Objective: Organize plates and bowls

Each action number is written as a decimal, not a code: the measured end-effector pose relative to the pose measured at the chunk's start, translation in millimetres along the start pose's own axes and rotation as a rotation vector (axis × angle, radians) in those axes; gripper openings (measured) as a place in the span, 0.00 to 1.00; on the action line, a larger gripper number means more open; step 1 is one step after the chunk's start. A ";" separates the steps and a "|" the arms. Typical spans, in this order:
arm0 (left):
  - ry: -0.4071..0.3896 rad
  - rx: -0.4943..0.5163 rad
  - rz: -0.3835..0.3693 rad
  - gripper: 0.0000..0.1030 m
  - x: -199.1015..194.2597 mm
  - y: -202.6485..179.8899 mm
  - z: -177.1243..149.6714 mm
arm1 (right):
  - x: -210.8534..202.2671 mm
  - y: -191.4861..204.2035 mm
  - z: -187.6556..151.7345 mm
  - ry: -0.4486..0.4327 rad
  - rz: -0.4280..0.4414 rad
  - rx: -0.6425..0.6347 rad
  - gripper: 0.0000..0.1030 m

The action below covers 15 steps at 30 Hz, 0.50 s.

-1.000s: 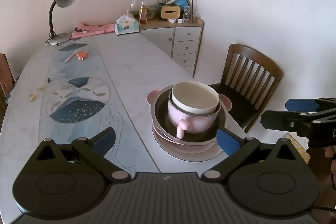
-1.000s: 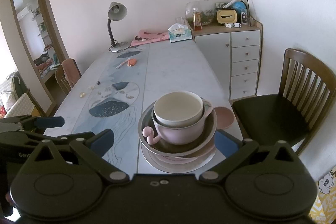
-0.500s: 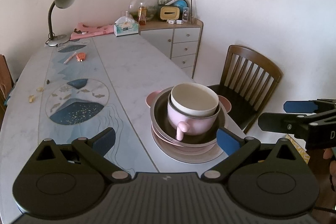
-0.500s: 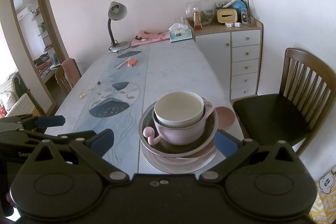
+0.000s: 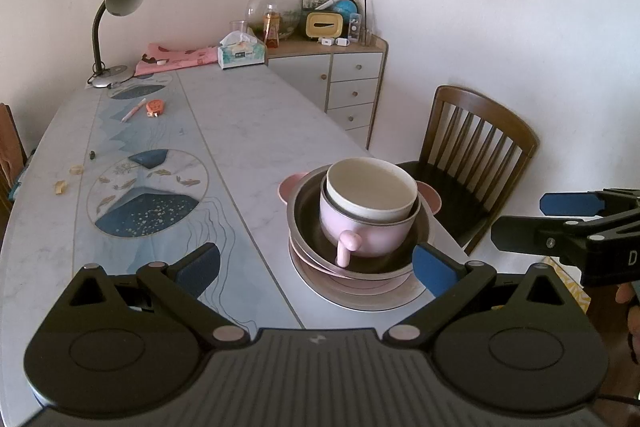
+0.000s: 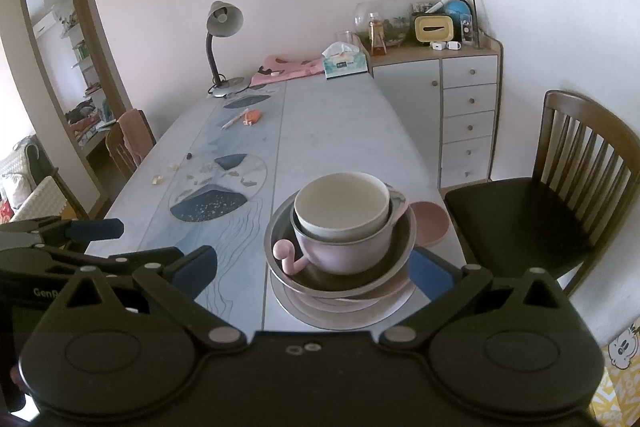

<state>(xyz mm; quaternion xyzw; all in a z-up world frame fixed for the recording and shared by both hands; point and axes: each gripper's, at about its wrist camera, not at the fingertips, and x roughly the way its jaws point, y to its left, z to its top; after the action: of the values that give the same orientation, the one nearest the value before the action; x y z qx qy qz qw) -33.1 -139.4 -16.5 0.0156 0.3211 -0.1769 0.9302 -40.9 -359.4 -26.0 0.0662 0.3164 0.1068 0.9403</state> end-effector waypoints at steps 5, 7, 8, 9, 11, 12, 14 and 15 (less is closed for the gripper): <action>0.001 -0.002 -0.001 1.00 0.0 0.5 -0.4 | 0.0 -0.4 0.2 -0.001 0.000 0.002 1.00; 0.000 -0.002 -0.001 1.00 0.0 0.7 -0.3 | 0.1 0.4 0.1 0.002 0.000 0.002 1.00; 0.000 -0.002 -0.001 1.00 0.0 0.7 -0.3 | 1.0 1.4 -0.9 0.003 -0.001 0.001 1.00; -0.001 -0.003 -0.001 1.00 0.0 0.7 -0.3 | 1.3 1.4 -1.1 0.003 -0.001 0.002 1.00; 0.000 -0.003 -0.001 1.00 0.1 0.9 -0.2 | 1.2 1.7 -1.2 0.003 -0.002 0.002 1.00; 0.000 -0.003 0.001 1.00 0.1 0.9 -0.2 | 1.1 2.0 -1.2 0.003 -0.001 0.003 1.00; -0.002 -0.006 0.005 1.00 1.4 1.2 -1.0 | 1.2 1.6 -1.1 0.003 0.000 0.002 1.00; -0.002 -0.008 0.005 1.00 2.1 1.7 -1.2 | 1.1 1.8 -1.1 0.003 -0.001 0.001 1.00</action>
<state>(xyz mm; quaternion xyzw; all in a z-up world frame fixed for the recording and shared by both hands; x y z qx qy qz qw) -31.7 -138.3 -18.9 0.0123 0.3209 -0.1734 0.9310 -40.9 -357.3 -27.2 0.0665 0.3177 0.1063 0.9399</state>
